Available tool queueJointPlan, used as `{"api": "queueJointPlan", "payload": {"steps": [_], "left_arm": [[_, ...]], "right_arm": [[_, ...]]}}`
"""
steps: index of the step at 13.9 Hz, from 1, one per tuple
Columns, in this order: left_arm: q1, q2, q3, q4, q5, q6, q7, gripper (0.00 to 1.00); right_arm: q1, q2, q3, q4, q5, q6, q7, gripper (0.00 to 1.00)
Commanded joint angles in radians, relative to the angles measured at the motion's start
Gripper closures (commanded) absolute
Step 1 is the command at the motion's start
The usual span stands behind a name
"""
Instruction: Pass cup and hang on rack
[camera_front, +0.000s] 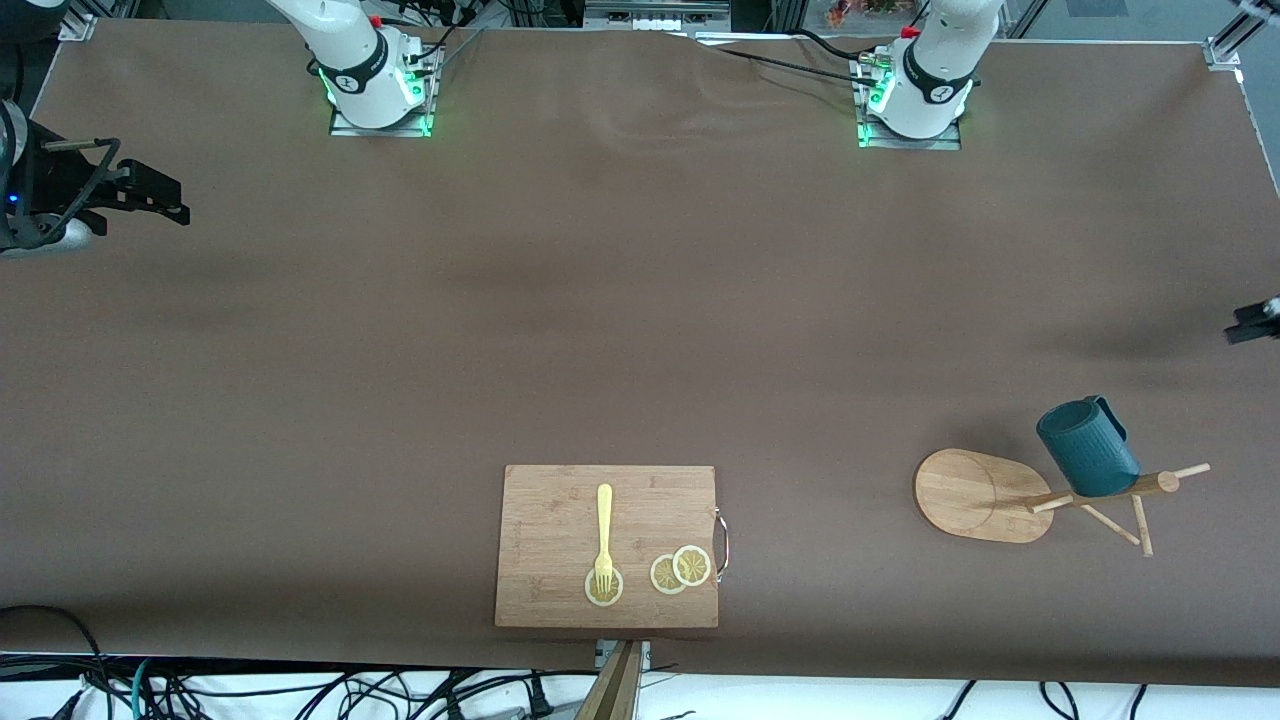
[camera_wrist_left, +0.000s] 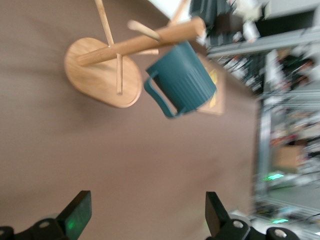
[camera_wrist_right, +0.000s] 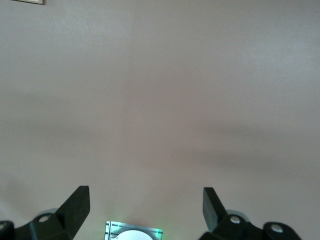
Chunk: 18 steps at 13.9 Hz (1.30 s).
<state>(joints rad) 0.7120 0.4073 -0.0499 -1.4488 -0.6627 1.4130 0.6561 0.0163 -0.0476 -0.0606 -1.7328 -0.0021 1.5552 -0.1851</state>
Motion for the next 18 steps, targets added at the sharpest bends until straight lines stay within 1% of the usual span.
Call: {"api": "queueJointPlan", "payload": {"steps": [1, 2, 3, 4, 5, 7, 9, 11, 12, 14, 16, 18], "left_arm": [[-0.121, -0.247, 0.008, -0.100, 0.212, 0.081, 0.034, 0.00], [-0.173, -0.290, 0.010, -0.119, 0.291, 0.136, 0.027, 0.00], [-0.222, -0.318, 0.024, -0.122, 0.325, 0.171, 0.031, 0.00], [-0.289, -0.349, 0.044, -0.123, 0.343, 0.172, 0.025, 0.00], [-0.354, -0.389, 0.070, -0.128, 0.386, 0.170, 0.024, 0.00], [-0.475, -0.476, 0.076, -0.160, 0.510, 0.167, 0.001, 0.00], [-0.564, -0.568, 0.074, -0.227, 0.561, 0.159, -0.190, 0.00], [-0.633, -0.625, 0.070, -0.284, 0.595, 0.141, -0.420, 0.00], [-0.650, -0.630, 0.064, -0.292, 0.597, 0.135, -0.497, 0.00], [-0.704, -0.619, 0.056, -0.292, 0.662, 0.126, -0.582, 0.00], [-0.736, -0.579, 0.039, -0.288, 0.675, 0.129, -0.669, 0.00], [-0.785, -0.544, 0.027, -0.275, 0.731, 0.138, -0.725, 0.00]], "right_arm": [[-0.003, -0.003, 0.004, 0.013, 0.013, -0.018, 0.015, 0.00], [-0.003, -0.003, 0.004, 0.013, 0.013, -0.018, 0.015, 0.00], [-0.001, -0.003, 0.004, 0.013, 0.013, -0.018, 0.015, 0.00], [-0.003, -0.003, 0.004, 0.013, 0.013, -0.018, 0.015, 0.00], [-0.003, -0.003, 0.004, 0.013, 0.013, -0.018, 0.015, 0.00], [-0.003, -0.003, 0.004, 0.013, 0.013, -0.018, 0.015, 0.00], [-0.001, -0.003, 0.004, 0.013, 0.013, -0.017, 0.015, 0.00], [-0.003, -0.002, 0.004, 0.013, 0.013, -0.017, 0.015, 0.00], [-0.003, -0.003, 0.004, 0.013, 0.013, -0.017, 0.013, 0.00], [-0.003, -0.003, 0.004, 0.013, 0.013, -0.017, 0.013, 0.00], [-0.003, -0.003, 0.004, 0.013, 0.013, -0.017, 0.013, 0.00], [-0.003, -0.003, 0.004, 0.013, 0.013, -0.017, 0.013, 0.00]]}}
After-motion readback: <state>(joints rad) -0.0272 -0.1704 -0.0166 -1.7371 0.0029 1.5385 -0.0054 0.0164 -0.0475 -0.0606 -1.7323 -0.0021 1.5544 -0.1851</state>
